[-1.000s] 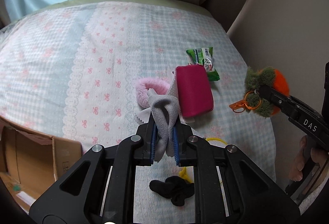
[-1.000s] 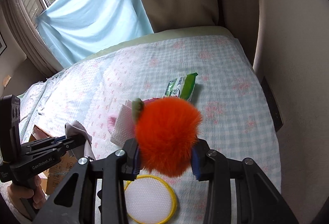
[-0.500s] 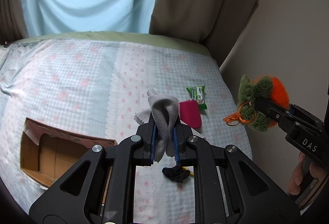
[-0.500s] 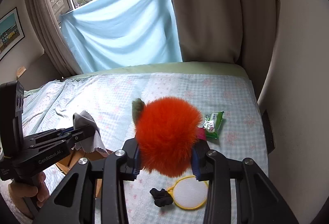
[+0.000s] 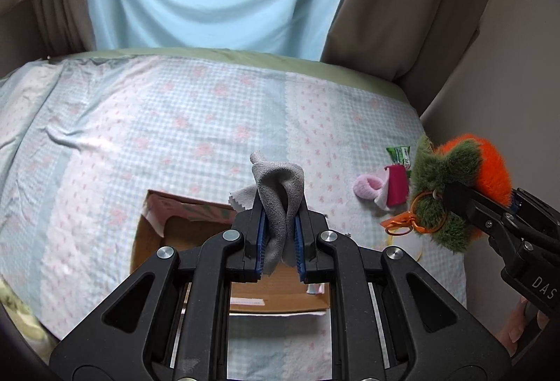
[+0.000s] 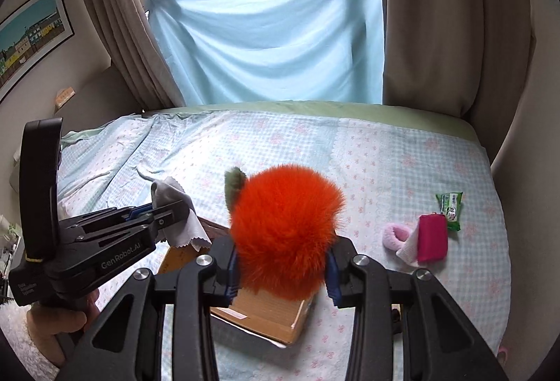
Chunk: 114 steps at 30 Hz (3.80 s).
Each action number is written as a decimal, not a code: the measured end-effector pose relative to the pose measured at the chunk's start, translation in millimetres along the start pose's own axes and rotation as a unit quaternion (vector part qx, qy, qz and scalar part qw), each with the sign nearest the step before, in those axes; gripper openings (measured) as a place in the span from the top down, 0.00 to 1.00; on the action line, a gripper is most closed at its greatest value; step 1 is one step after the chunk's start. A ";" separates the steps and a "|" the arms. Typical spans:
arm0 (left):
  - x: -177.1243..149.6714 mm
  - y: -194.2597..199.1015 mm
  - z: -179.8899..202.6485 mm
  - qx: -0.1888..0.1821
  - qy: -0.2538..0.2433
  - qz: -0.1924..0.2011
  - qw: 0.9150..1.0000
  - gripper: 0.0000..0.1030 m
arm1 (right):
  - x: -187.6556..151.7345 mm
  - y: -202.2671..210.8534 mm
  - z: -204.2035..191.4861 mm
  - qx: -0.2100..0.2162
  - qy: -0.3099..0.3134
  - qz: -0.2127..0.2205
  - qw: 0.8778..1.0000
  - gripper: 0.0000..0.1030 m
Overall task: Organize soft objects
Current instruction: 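Carry the grey cloth and orange pompom over the cardboard box with both tools, then open both tools to drop the cloth and pompom into the box, then move both tools back toward the remaining items on the bed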
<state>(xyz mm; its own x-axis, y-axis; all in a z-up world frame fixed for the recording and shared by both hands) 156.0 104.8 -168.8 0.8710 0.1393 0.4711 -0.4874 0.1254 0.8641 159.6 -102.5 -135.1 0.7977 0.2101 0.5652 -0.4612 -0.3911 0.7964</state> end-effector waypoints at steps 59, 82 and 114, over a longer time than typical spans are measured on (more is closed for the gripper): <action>-61.5 -193.6 -97.4 0.023 -0.161 -0.240 0.957 0.00 | -55.8 -266.6 -46.7 -0.024 -0.155 -0.297 0.942 0.00; -54.0 24.5 -105.5 0.020 -0.082 -0.049 0.995 0.00 | -36.1 -54.4 -100.9 -0.124 -0.097 -0.137 0.978 0.00; -67.9 62.8 109.7 0.038 0.003 0.018 0.999 0.00 | -65.0 101.1 110.3 -0.132 -0.117 -0.024 0.984 0.00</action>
<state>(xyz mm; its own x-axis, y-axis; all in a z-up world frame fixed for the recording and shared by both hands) 73.0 -4.6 -127.1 0.8526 0.1488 0.5010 -0.5120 0.0453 0.8578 104.0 -254.5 -115.1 0.8747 -0.0012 0.4847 -0.4805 -0.1335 0.8668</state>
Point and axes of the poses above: each gripper's, at about its wrist camera, not at the fingertips, and y roughly against the way its jaws point, z to its right, x to its top, the point moved 2 cm from there along -y, roughly the way its jaws point, and after that the axes turned 8 degrees about -z, right-handed, at the moved point
